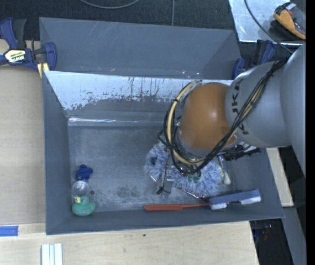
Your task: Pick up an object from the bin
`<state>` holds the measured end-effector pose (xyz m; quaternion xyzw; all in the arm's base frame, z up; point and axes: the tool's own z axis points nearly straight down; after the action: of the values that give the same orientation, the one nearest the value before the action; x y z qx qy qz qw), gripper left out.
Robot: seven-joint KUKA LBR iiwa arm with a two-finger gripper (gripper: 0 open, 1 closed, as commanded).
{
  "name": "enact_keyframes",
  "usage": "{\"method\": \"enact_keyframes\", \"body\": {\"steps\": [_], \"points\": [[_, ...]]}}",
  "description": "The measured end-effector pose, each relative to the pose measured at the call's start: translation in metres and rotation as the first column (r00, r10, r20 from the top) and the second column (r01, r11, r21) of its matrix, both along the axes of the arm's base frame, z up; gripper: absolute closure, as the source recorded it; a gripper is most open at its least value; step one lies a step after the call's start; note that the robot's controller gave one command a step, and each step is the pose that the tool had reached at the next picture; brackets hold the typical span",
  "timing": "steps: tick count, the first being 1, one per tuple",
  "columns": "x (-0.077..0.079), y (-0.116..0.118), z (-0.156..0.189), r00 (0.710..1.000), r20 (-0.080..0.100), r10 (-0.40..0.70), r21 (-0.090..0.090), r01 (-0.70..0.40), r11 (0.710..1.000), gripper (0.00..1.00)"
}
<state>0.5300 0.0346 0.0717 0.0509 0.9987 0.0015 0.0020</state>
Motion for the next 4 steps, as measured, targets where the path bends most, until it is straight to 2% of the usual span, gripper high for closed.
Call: {"method": "enact_keyframes", "body": {"steps": [1, 2, 4], "points": [[-0.022, 0.061, -0.001, 0.883, 0.018, 0.469, 0.001, -0.469, 0.883, 0.0], [-0.014, -0.09, -0.001, 0.971, 0.01, -0.24, 0.005, 0.24, 0.971, 1.0], [-0.014, -0.09, 0.002, 0.971, 0.013, -0.238, 0.003, 0.238, 0.971, 1.0]]}}
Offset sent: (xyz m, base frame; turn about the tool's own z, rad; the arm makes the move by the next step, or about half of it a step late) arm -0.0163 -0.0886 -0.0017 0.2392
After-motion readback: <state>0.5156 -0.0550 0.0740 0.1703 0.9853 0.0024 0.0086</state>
